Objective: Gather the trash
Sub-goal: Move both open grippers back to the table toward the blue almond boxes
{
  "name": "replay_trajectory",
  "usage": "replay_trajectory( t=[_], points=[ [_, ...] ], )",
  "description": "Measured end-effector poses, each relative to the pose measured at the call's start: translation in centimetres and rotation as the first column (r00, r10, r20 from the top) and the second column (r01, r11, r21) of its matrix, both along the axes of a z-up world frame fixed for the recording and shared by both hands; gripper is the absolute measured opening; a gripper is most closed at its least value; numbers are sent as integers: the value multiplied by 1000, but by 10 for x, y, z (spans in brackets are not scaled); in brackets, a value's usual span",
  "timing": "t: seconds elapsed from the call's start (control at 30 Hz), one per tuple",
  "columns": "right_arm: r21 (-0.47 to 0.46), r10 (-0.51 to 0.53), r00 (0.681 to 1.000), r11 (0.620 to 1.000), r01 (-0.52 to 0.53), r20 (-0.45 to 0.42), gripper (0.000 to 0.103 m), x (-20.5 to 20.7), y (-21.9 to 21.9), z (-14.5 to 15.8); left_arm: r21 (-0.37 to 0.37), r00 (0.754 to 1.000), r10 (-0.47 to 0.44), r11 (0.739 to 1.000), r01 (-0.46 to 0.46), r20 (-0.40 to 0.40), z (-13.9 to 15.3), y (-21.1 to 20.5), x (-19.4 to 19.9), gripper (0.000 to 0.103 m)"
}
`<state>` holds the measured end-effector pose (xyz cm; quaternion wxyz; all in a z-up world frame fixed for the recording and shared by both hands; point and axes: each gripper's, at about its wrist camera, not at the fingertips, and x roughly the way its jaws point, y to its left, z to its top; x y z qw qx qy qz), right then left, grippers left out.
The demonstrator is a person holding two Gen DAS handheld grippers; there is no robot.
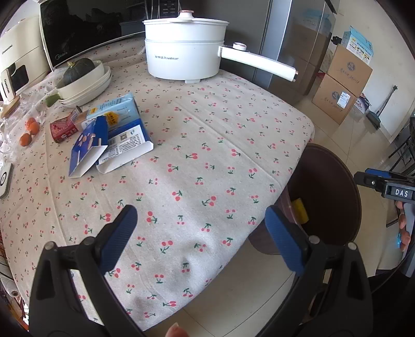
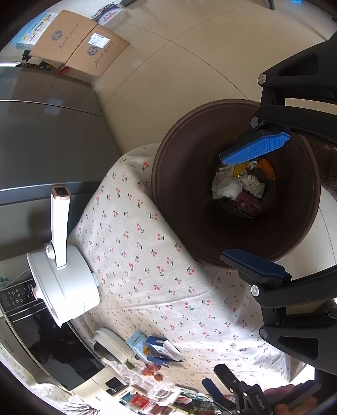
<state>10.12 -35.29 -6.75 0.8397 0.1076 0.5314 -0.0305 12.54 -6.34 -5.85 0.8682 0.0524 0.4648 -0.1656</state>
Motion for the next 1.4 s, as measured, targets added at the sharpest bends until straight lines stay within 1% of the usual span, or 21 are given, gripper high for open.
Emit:
replay_trajectory(
  t=[0.33,0.7,0.77,0.87,0.93,1.03,1.13,1.23,1.3,1.33,1.4],
  points=[
    [13,68,997,998,-69,29,72,21,42,12,3,996,87,996,-87,-8,4,44,2,98],
    [17,165,985,986,-166,50,75,47,104,19,4,982,190,982,-190,-20,3,96,0,98],
    [9,187,981,982,-187,54,76,52,116,20,7,978,206,979,-206,-22,3,105,-1,98],
    [-14,220,974,976,-219,60,81,58,135,22,11,974,226,974,-226,-28,2,118,-2,98],
    [-31,242,968,970,-241,61,86,62,146,22,20,971,238,971,-237,-34,0,127,-3,99],
    [-56,276,960,960,-273,55,91,70,163,21,43,967,253,967,-251,-38,-3,138,-3,102],
    [-68,301,952,952,-298,49,92,78,179,19,74,961,273,960,-269,-42,-8,149,2,102],
    [-61,315,948,948,-313,41,92,88,189,16,81,951,305,951,-300,-54,-11,159,12,102],
    [-56,318,947,947,-316,37,92,95,193,15,65,940,333,942,-328,-74,-13,165,24,102],
    [-55,318,947,947,-316,36,92,99,195,15,50,931,355,935,-352,-88,-14,169,30,102],
    [-56,313,949,949,-311,36,92,108,195,14,-9,903,407,911,-412,-137,-16,177,46,102]
  ],
)
